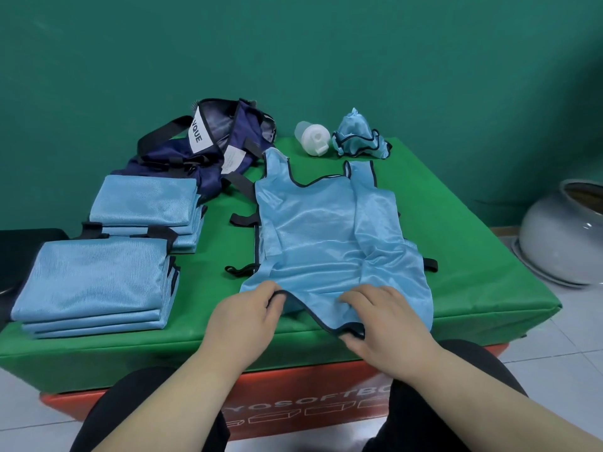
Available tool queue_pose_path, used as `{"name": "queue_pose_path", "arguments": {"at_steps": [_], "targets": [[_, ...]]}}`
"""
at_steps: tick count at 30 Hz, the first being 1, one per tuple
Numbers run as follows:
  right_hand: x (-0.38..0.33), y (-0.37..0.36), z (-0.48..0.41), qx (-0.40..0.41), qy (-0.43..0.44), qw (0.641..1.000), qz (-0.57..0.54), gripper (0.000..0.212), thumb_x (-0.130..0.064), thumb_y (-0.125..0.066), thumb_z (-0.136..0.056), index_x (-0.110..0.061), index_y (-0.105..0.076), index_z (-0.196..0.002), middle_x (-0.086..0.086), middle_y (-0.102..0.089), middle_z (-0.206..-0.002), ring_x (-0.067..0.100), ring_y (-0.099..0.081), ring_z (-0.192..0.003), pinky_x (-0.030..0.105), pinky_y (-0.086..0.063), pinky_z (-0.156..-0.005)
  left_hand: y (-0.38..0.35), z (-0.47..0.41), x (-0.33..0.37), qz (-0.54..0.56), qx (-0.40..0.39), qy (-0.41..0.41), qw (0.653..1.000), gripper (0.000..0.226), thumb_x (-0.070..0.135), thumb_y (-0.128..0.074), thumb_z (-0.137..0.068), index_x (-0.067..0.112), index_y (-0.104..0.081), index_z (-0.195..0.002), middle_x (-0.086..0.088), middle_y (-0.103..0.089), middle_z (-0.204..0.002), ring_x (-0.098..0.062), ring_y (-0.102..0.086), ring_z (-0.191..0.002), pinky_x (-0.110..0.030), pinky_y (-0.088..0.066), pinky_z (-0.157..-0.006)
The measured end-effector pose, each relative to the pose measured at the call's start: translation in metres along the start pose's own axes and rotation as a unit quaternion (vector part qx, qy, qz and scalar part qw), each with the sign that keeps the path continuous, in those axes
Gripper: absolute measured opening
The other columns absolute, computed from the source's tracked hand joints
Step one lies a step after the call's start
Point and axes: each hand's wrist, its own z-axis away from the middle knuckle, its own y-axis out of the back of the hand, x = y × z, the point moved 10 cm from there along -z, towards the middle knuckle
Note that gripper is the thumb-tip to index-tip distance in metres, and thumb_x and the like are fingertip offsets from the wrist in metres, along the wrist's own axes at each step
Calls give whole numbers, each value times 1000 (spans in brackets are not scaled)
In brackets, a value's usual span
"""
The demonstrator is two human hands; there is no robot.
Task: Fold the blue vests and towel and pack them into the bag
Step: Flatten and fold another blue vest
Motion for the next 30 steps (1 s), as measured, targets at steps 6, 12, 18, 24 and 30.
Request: {"name": "queue_pose_path", "arguments": {"at_steps": [6, 12, 18, 24, 30], "targets": [[6, -3, -3, -8, -8, 1000, -5, 45, -47, -65, -78, -30, -54, -119, -12, -62, -106, 18, -62, -95, 33, -38, -98, 3, -5, -2, 1, 13, 11, 1000, 31, 44, -35, -103, 24, -58, -103, 1, -66, -75, -28, -61, -74, -38, -45, -62], [-6, 1, -3, -1, 9, 1000, 4, 69, -59, -72, -66, -28, -54, -125, -10, -61, -114, 11, -52, -107, 38, -34, -106, 10, -8, -5, 12, 47, 24, 999, 34, 49, -40, -100, 23, -50, -80, 3, -51, -55, -28, -56, -58, -38, -43, -54], [-15, 1, -5, 40, 26, 999, 6, 74, -48, -81, -63, -26, -50, -126, -1, -54, -120, 19, -47, -111, 37, -33, -103, 10, -14, -9, -1, 61, 55, 997, 33, 47, -46, -100, 23, -48, -78, 1, -54, -56, -33, -58, -61, -38, -46, -55], [-19, -4, -5, 26, 61, 998, -10, 56, -39, -75, -70, -25, -54, -120, -3, -55, -111, 20, -50, -105, 36, -39, -96, 12, -19, -27, 79, 78, 96, 989, 20, 43, -47, -101, 29, -53, -87, 6, -56, -59, -16, -54, -57, -32, -36, -50], [-7, -13, -3, -55, 41, 997, -29, 62, -42, -72, -72, -32, -49, -129, -10, -53, -117, 14, -47, -110, 28, -31, -99, 13, -24, -42, 129, 80, 136, 979, 22, 41, -51, -99, 24, -64, -92, 7, -57, -62, -11, -53, -61, -30, -37, -53]]}}
